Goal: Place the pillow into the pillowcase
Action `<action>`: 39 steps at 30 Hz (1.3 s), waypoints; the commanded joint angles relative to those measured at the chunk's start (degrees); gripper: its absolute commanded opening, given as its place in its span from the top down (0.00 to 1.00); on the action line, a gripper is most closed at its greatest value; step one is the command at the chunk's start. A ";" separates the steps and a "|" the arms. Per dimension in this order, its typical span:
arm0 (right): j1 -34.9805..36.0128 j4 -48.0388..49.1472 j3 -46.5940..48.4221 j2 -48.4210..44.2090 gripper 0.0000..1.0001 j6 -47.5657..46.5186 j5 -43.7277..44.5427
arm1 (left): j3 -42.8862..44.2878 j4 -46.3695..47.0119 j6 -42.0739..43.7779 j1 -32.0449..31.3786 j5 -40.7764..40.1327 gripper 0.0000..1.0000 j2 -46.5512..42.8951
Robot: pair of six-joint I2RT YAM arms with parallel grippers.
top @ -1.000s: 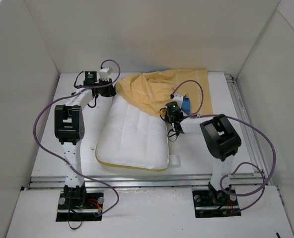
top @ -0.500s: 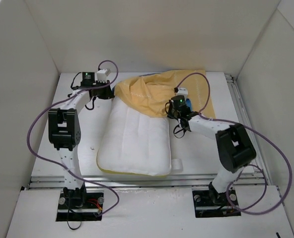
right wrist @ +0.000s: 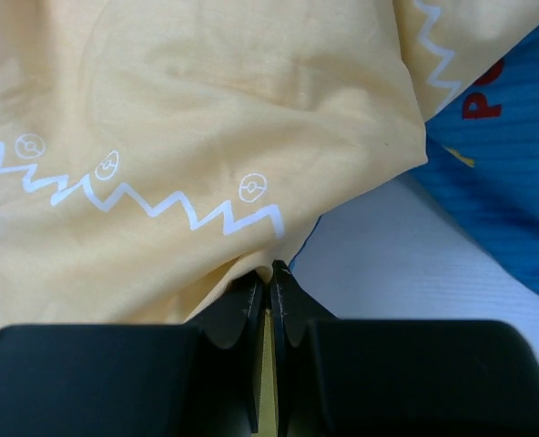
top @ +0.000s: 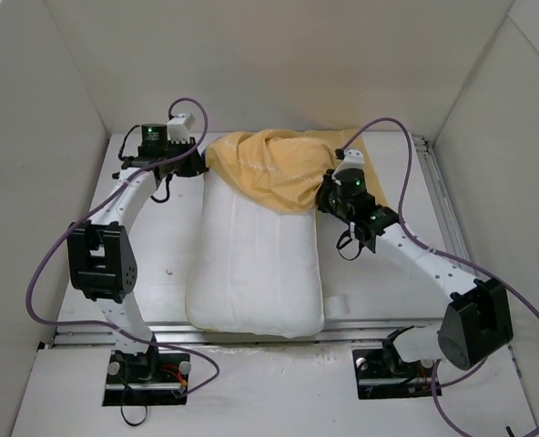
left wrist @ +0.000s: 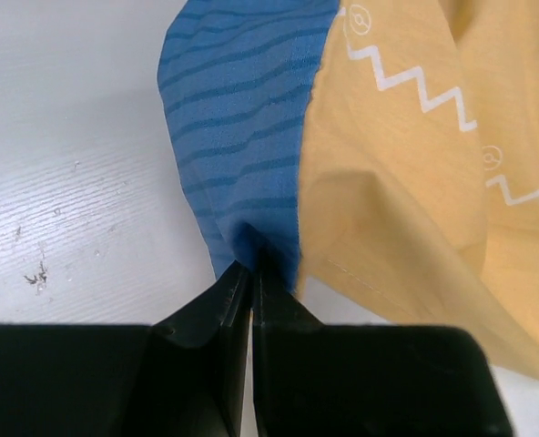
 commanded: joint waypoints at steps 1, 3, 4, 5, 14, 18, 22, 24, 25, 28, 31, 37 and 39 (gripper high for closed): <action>1.63 3.00 1.81 -5.07 1.00 -0.51 -0.44 | -2.92 4.47 -3.86 -1.29 -1.94 1.00 -5.14; 1.63 2.91 0.75 -5.25 1.00 -1.12 -0.35 | -9.23 8.17 -5.80 -1.29 -3.17 1.00 -7.85; 1.89 3.00 -0.73 -5.25 1.00 -1.47 0.61 | -11.53 11.32 -6.07 -1.29 -3.61 1.00 -9.09; 1.98 3.09 -1.53 -5.25 1.00 -1.65 1.23 | -15.12 12.57 -6.16 -1.29 -4.40 1.00 -10.23; 8.65 6.42 -11.99 -5.16 1.00 3.08 5.10 | -20.01 13.20 -3.35 -1.82 -13.01 1.00 -15.27; 13.14 8.45 -13.58 -3.75 1.00 6.34 8.43 | -8.85 7.15 -3.08 -1.30 -13.73 1.00 -7.80; 14.99 8.45 -12.09 -0.68 1.00 7.13 12.22 | 1.86 6.87 -3.43 -1.29 -11.53 1.00 -1.73; 15.25 8.54 -10.94 0.20 1.00 7.92 13.54 | 5.39 6.00 -3.43 -1.82 -11.26 1.00 1.96; 15.17 8.45 -10.59 0.81 1.00 8.01 13.80 | 9.59 5.04 -3.17 -1.82 -11.26 1.00 3.28; 15.34 8.54 -9.97 1.17 1.00 8.28 14.16 | 15.41 1.60 -2.91 -1.82 -11.09 1.00 8.72; 16.13 8.54 -10.50 1.26 1.00 8.89 12.58 | 13.08 1.33 -2.47 -1.82 -11.61 1.00 7.87; 23.33 13.01 -11.91 4.59 1.00 10.65 8.71 | -6.51 5.10 -0.44 -0.51 -17.94 1.00 -3.29; 27.71 12.93 -11.82 6.35 1.00 11.18 9.40 | -14.93 6.78 -0.79 1.24 -18.38 1.00 -8.37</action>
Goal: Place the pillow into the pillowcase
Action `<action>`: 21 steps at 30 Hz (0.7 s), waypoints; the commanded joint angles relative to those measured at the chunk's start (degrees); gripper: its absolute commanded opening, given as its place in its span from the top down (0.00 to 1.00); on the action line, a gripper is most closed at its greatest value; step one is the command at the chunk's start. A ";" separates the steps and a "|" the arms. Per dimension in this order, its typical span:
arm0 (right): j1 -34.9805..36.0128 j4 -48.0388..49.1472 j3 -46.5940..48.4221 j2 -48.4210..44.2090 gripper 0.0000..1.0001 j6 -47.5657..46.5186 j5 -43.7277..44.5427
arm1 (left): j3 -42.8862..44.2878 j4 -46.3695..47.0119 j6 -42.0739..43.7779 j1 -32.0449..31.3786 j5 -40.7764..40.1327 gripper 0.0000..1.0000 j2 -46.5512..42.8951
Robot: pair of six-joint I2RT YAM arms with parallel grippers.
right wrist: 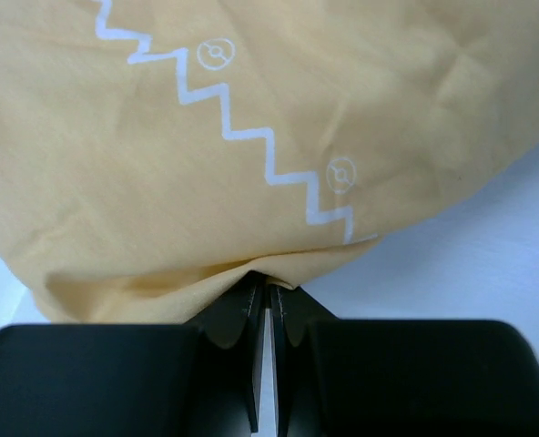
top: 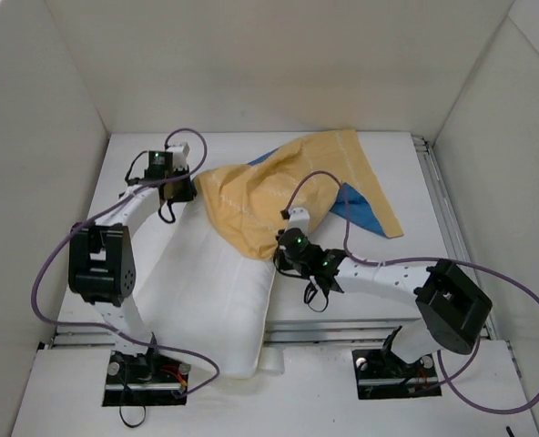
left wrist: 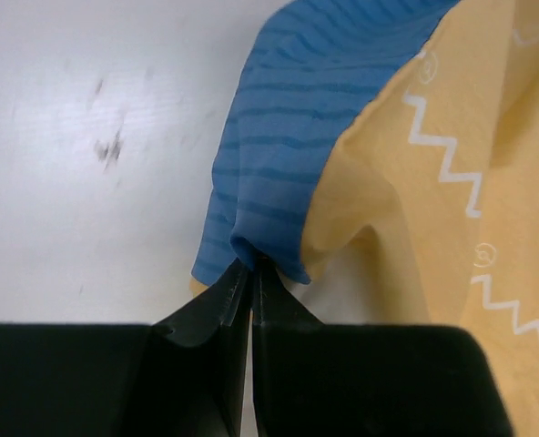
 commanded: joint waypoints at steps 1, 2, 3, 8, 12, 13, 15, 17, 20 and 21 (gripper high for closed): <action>7.01 6.44 1.38 2.11 1.00 3.00 -0.39 | -8.37 5.45 0.84 2.81 -1.94 1.00 -11.43; 8.33 6.35 1.03 2.47 1.00 3.44 -0.03 | -10.83 5.89 0.67 2.81 -2.21 1.00 -13.27; 10.86 5.83 0.33 2.47 1.00 4.58 0.32 | -15.20 6.94 0.58 3.51 -2.38 1.00 -16.42; 17.73 4.33 -1.78 0.45 1.00 6.87 2.95 | -23.95 9.32 -0.38 4.04 -4.05 1.00 -26.46; 25.46 2.66 -0.30 -1.31 1.00 5.56 8.14 | -33.60 10.29 -2.40 5.45 -5.37 1.00 -36.29; 26.44 2.05 0.14 -0.96 1.00 5.56 8.41 | -34.75 10.64 -2.67 6.23 -5.20 1.00 -37.54; 29.95 0.47 1.63 0.01 1.00 5.99 9.54 | -38.18 10.56 -3.72 7.12 -4.50 1.00 -42.02; 34.24 -0.76 2.60 0.53 1.00 6.43 11.39 | -41.16 10.29 -4.69 8.43 -4.23 1.00 -45.44; 40.47 -4.09 4.80 0.97 1.00 7.22 15.08 | -44.50 8.54 -6.45 8.96 -4.93 1.00 -49.40; 42.16 -6.11 6.11 1.15 1.00 7.92 17.18 | -45.47 7.93 -6.89 9.66 -5.54 1.00 -50.55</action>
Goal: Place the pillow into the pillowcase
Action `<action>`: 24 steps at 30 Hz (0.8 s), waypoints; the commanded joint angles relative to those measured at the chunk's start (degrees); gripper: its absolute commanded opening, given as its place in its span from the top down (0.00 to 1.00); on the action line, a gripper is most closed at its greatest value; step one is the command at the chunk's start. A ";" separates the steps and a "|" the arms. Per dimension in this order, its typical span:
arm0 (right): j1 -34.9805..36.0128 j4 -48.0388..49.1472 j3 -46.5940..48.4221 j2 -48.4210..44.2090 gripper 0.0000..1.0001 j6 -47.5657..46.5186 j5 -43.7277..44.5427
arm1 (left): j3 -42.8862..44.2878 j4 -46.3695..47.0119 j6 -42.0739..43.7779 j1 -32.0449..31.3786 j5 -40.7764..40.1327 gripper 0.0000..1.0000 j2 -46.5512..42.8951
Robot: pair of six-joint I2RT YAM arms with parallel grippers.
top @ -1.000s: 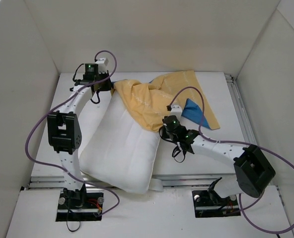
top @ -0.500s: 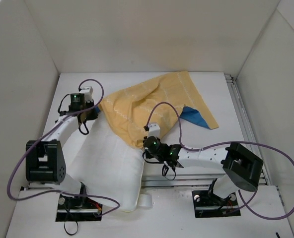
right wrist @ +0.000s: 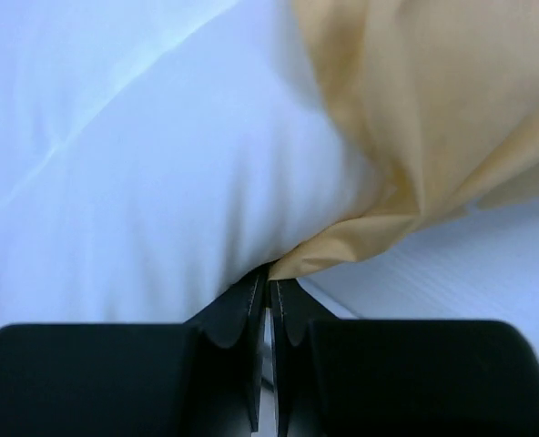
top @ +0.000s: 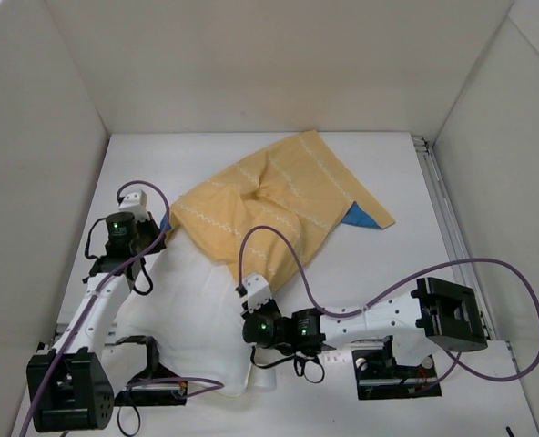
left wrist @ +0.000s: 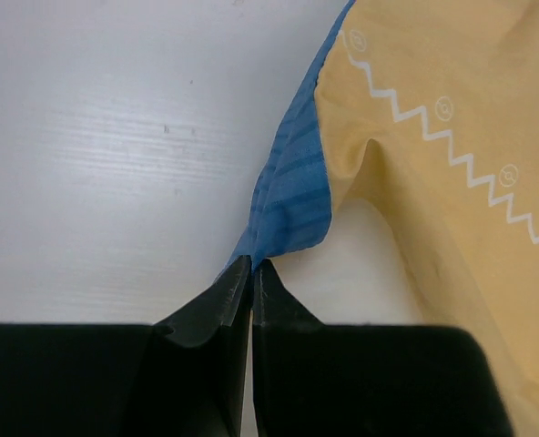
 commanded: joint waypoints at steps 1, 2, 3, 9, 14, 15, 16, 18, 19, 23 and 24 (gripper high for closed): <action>8.18 0.46 6.25 -0.77 1.00 4.04 3.36 | -1.55 -1.93 -3.56 1.34 -1.74 1.00 -4.98; 11.24 -0.34 6.69 -0.42 1.00 4.39 4.85 | -3.56 -2.29 -4.01 1.34 -2.62 1.00 -8.12; 12.84 -2.17 7.92 -0.16 1.00 5.00 6.78 | -4.79 -2.73 -4.71 1.34 -3.84 1.00 -9.81; 19.01 -8.25 11.27 -0.42 1.00 6.85 9.61 | -10.43 -7.46 -11.39 2.39 -16.14 1.00 -26.06; 21.91 -8.08 12.40 -0.69 1.00 2.66 5.76 | -13.68 -8.71 -16.65 2.39 -21.51 1.00 -32.15; 22.08 -7.99 13.02 0.01 1.00 1.68 4.70 | -14.12 -9.41 -17.28 2.39 -22.65 1.00 -32.41; 22.87 -7.91 13.64 1.76 1.00 0.54 3.64 | -14.91 -9.76 -18.16 2.39 -25.01 1.00 -32.94; 24.36 -7.73 16.71 3.96 1.00 -2.80 3.63 | -15.79 -8.81 -19.22 2.39 -25.82 1.00 -33.64; 26.28 -7.73 17.68 5.45 1.00 -3.68 4.68 | -16.14 -7.84 -18.87 2.39 -25.48 1.00 -33.82; 27.88 -10.97 19.88 4.33 1.00 -1.78 8.37 | -16.58 -3.80 -16.76 2.39 -21.70 1.00 -31.46; 27.97 -11.33 19.10 3.20 1.00 -1.15 8.12 | -16.50 -3.53 -16.84 2.39 -21.26 1.00 -30.58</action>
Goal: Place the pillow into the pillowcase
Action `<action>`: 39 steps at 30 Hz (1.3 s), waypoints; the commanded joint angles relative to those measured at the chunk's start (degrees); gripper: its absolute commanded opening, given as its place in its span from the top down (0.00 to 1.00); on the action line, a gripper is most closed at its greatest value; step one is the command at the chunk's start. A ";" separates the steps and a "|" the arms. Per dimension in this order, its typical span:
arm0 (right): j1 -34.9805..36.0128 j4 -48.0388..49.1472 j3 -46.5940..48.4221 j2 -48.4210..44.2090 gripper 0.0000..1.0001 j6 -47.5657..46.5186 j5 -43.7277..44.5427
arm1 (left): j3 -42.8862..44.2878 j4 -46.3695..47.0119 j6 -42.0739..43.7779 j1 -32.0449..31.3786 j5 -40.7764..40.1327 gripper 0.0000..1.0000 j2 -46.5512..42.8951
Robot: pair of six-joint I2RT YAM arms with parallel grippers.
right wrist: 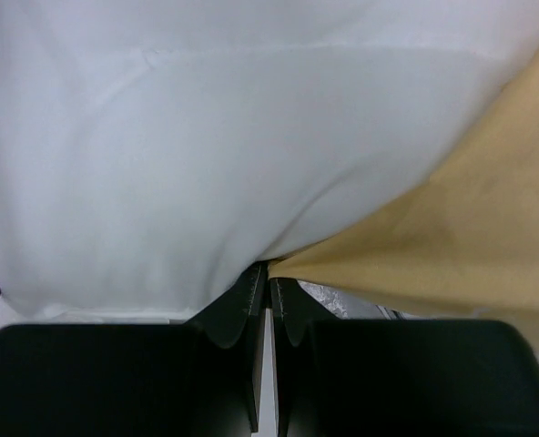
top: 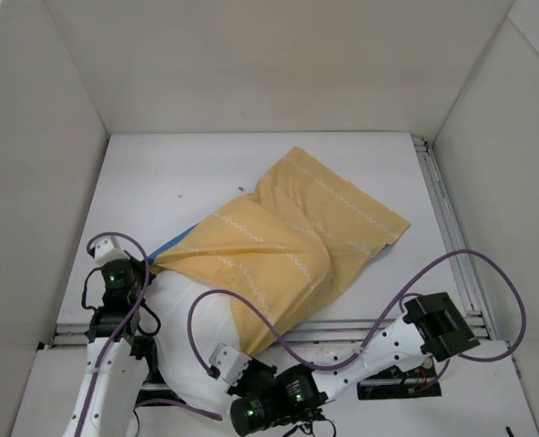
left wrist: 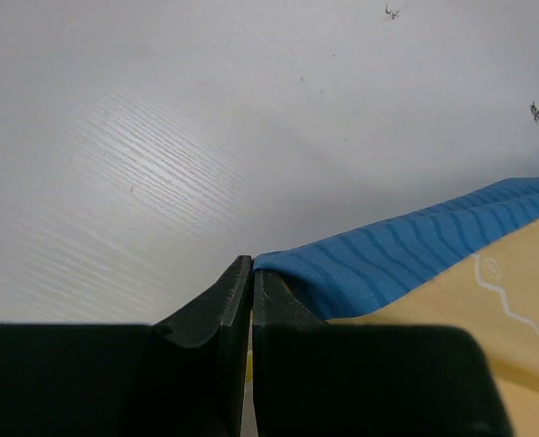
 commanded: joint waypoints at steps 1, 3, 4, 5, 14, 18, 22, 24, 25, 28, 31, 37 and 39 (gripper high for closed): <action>2.64 6.98 2.34 -6.02 1.00 4.12 -2.39 | 1.93 7.46 0.70 0.93 -0.59 1.00 3.76; 2.56 6.63 0.05 -11.38 1.00 5.53 -4.32 | 2.28 6.77 0.62 0.93 -0.31 1.00 5.00; 2.55 6.72 -2.32 -13.33 1.00 7.19 -5.81 | 2.19 6.33 0.53 0.93 -0.57 1.00 4.75; 2.64 6.72 -3.64 -15.09 1.00 7.90 -6.44 | 2.02 5.11 -0.16 1.45 -1.27 1.00 4.14; 0.53 1.10 -13.50 -25.13 0.92 15.03 -5.13 | 0.88 4.20 -2.55 1.46 -6.03 1.00 0.00; -0.08 -1.19 -13.77 -25.39 0.69 16.17 -6.17 | -0.97 9.83 -0.79 1.46 0.90 1.00 2.72; -0.17 -2.16 -12.19 -25.83 0.49 15.47 -4.61 | -1.23 15.89 2.72 1.46 9.26 1.00 5.79; -0.87 -2.16 -9.91 -25.31 0.44 13.29 -1.02 | -1.15 17.13 4.48 1.46 13.13 1.00 6.94; -2.09 -2.16 -8.94 -24.87 0.42 12.23 -0.13 | -1.23 17.83 4.84 1.46 14.09 1.00 7.12; -10.26 -2.33 -4.72 -21.71 0.41 9.32 1.90 | -1.23 17.84 5.19 1.46 14.72 1.00 7.21; -18.26 -2.25 -0.33 -17.84 0.42 5.81 3.84 | -1.32 17.58 5.45 1.46 14.37 1.00 6.68; -23.63 -2.24 9.43 -8.44 0.39 -3.60 4.19 | -1.32 17.84 5.72 1.46 14.02 1.00 7.73; -23.73 -2.33 11.80 -4.22 0.38 -4.66 3.84 | -1.23 18.28 5.72 1.46 14.54 1.00 8.17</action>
